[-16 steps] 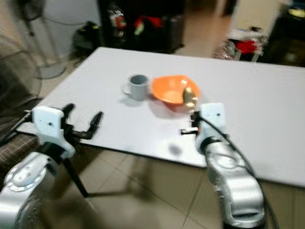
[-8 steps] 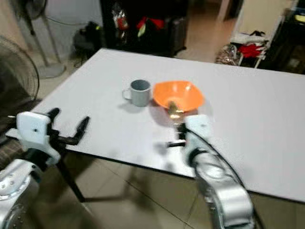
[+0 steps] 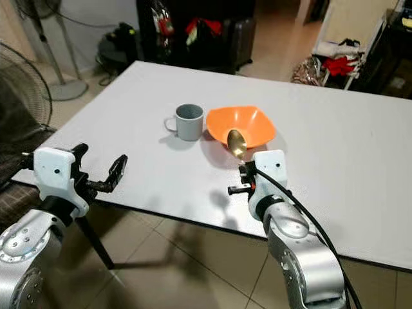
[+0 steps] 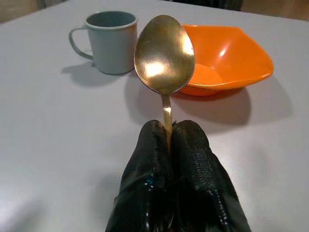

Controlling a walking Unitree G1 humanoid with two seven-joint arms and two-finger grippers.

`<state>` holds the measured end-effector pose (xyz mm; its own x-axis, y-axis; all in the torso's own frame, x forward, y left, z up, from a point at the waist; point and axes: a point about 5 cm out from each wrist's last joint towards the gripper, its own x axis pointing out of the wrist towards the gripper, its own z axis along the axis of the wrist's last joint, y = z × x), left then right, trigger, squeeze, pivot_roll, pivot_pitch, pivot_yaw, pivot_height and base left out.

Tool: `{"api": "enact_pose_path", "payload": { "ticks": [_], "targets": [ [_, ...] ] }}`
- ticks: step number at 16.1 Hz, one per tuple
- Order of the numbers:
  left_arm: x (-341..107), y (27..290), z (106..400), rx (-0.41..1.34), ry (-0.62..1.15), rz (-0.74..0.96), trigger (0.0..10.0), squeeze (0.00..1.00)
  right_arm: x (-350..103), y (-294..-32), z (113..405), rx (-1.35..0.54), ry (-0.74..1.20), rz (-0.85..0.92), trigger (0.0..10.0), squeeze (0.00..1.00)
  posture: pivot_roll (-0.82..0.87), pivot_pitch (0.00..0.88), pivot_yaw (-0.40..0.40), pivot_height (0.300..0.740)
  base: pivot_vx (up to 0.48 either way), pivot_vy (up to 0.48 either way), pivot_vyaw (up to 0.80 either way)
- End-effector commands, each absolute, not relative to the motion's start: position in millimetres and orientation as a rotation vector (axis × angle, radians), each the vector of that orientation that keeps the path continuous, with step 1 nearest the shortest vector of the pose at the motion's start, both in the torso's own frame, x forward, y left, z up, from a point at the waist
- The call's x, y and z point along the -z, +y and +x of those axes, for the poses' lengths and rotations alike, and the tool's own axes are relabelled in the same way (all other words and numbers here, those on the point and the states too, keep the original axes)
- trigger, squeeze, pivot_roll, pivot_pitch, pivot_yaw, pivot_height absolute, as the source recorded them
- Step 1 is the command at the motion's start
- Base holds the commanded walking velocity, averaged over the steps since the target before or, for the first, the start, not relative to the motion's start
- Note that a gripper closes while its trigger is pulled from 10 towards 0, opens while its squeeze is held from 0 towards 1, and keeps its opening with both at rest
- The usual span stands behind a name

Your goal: Setting the table

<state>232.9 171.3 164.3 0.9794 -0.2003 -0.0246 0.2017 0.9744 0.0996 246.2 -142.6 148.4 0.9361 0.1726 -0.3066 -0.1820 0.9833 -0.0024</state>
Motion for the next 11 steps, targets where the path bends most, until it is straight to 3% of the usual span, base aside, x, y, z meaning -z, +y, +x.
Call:
{"api": "enact_pose_path", "payload": {
  "ticks": [1,5,6,8,11],
  "targets": [
    [-167.0,168.2,237.6,0.215,0.002,0.108,10.0,0.00,-154.8,-145.8,247.6,-0.160,0.283,-0.033,10.0,0.00,-0.07,0.007,0.019,0.740,0.000,0.368,-0.77],
    [-167.6,167.0,242.5,0.232,0.002,0.118,10.0,0.00,-155.1,-148.3,245.8,-0.130,0.283,-0.021,10.0,0.00,-0.08,0.005,0.035,0.740,0.000,0.437,-0.80],
    [-168.2,167.9,243.3,0.224,0.000,0.136,10.0,0.00,-155.2,-148.2,245.9,-0.128,0.283,-0.020,10.0,0.00,-0.08,0.005,0.036,0.740,0.000,0.000,-0.80],
    [-168.4,168.5,244.3,0.218,0.000,0.175,10.0,0.00,-155.3,-148.0,246.4,-0.123,0.282,-0.020,10.0,0.00,-0.07,0.002,0.036,0.740,0.000,-0.480,-0.80],
    [-166.6,168.8,242.6,0.194,0.008,0.111,10.0,0.00,-156.0,-150.3,250.0,-0.122,0.284,-0.032,10.0,0.00,-0.07,0.000,0.033,0.740,0.000,-0.119,0.00]
  ]
}}
